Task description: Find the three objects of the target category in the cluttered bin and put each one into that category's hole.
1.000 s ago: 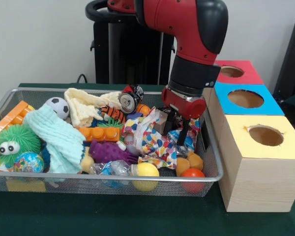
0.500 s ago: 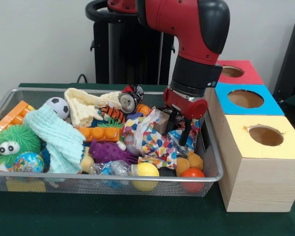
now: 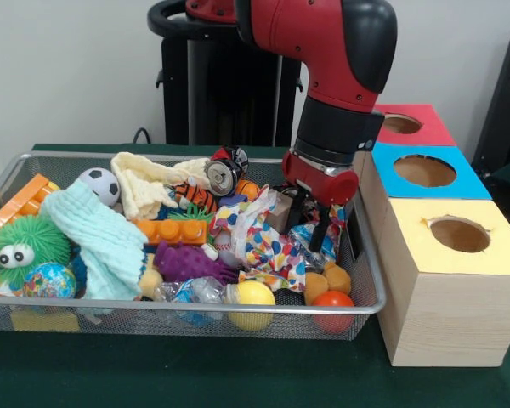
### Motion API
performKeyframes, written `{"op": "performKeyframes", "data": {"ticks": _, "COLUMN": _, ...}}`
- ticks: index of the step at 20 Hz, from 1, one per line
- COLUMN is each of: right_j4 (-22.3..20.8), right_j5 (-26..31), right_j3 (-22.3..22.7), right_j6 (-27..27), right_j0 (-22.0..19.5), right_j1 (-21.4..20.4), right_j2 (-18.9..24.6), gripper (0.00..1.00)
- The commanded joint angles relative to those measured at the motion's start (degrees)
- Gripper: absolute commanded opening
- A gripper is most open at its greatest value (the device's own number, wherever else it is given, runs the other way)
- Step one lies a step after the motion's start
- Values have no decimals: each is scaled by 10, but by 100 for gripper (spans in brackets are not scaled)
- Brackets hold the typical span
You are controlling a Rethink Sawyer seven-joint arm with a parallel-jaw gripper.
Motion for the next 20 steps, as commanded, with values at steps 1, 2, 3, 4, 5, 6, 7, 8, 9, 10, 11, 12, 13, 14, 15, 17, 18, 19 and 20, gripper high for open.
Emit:
{"op": "performKeyframes", "data": {"ticks": 1, "right_j4": -17, "right_j5": 19, "right_j3": 32, "right_j6": 97, "right_j0": -33, "right_j1": 3, "right_j2": 69, "gripper": 100}}
{"op": "performKeyframes", "data": {"ticks": 2, "right_j4": -16, "right_j5": 18, "right_j3": 32, "right_j6": 97, "right_j0": -33, "right_j1": 4, "right_j2": 69, "gripper": 100}}
{"op": "performKeyframes", "data": {"ticks": 3, "right_j4": -17, "right_j5": 15, "right_j3": 32, "right_j6": 98, "right_j0": -32, "right_j1": 6, "right_j2": 70, "gripper": 100}}
{"op": "performKeyframes", "data": {"ticks": 4, "right_j4": -17, "right_j5": 14, "right_j3": 33, "right_j6": 98, "right_j0": -33, "right_j1": 7, "right_j2": 72, "gripper": 100}}
{"op": "performKeyframes", "data": {"ticks": 5, "right_j4": -19, "right_j5": 9, "right_j3": 32, "right_j6": 99, "right_j0": -35, "right_j1": 10, "right_j2": 75, "gripper": 100}}
{"op": "performKeyframes", "data": {"ticks": 6, "right_j4": -21, "right_j5": 6, "right_j3": 33, "right_j6": 100, "right_j0": -36, "right_j1": 11, "right_j2": 77, "gripper": 100}}
{"op": "performKeyframes", "data": {"ticks": 7, "right_j4": -25, "right_j5": 2, "right_j3": 32, "right_j6": 101, "right_j0": -41, "right_j1": 14, "right_j2": 83, "gripper": 100}}
{"op": "performKeyframes", "data": {"ticks": 8, "right_j4": -26, "right_j5": 0, "right_j3": 32, "right_j6": 102, "right_j0": -43, "right_j1": 15, "right_j2": 85, "gripper": 100}}
{"op": "performKeyframes", "data": {"ticks": 9, "right_j4": -30, "right_j5": -4, "right_j3": 33, "right_j6": 103, "right_j0": -49, "right_j1": 17, "right_j2": 91, "gripper": 100}}
{"op": "performKeyframes", "data": {"ticks": 10, "right_j4": -33, "right_j5": -8, "right_j3": 33, "right_j6": 105, "right_j0": -51, "right_j1": 18, "right_j2": 94, "gripper": 100}}
{"op": "performKeyframes", "data": {"ticks": 11, "right_j4": -36, "right_j5": -12, "right_j3": 34, "right_j6": 106, "right_j0": -55, "right_j1": 20, "right_j2": 98, "gripper": 100}}
{"op": "performKeyframes", "data": {"ticks": 12, "right_j4": -39, "right_j5": -15, "right_j3": 34, "right_j6": 107, "right_j0": -58, "right_j1": 20, "right_j2": 101, "gripper": 100}}
{"op": "performKeyframes", "data": {"ticks": 13, "right_j4": -42, "right_j5": -18, "right_j3": 35, "right_j6": 108, "right_j0": -62, "right_j1": 22, "right_j2": 106, "gripper": 100}}
{"op": "performKeyframes", "data": {"ticks": 14, "right_j4": -43, "right_j5": -19, "right_j3": 35, "right_j6": 108, "right_j0": -63, "right_j1": 22, "right_j2": 107, "gripper": 100}}
{"op": "performKeyframes", "data": {"ticks": 15, "right_j4": -43, "right_j5": -18, "right_j3": 35, "right_j6": 108, "right_j0": -65, "right_j1": 22, "right_j2": 109, "gripper": 100}}
{"op": "performKeyframes", "data": {"ticks": 17, "right_j4": -44, "right_j5": -18, "right_j3": 36, "right_j6": 108, "right_j0": -65, "right_j1": 21, "right_j2": 110, "gripper": 100}}
{"op": "performKeyframes", "data": {"ticks": 18, "right_j4": -43, "right_j5": -17, "right_j3": 36, "right_j6": 108, "right_j0": -65, "right_j1": 21, "right_j2": 110, "gripper": 100}}
{"op": "performKeyframes", "data": {"ticks": 19, "right_j4": -43, "right_j5": -16, "right_j3": 37, "right_j6": 108, "right_j0": -65, "right_j1": 19, "right_j2": 109, "gripper": 100}}
{"op": "performKeyframes", "data": {"ticks": 20, "right_j4": -43, "right_j5": -15, "right_j3": 37, "right_j6": 107, "right_j0": -65, "right_j1": 18, "right_j2": 108, "gripper": 100}}
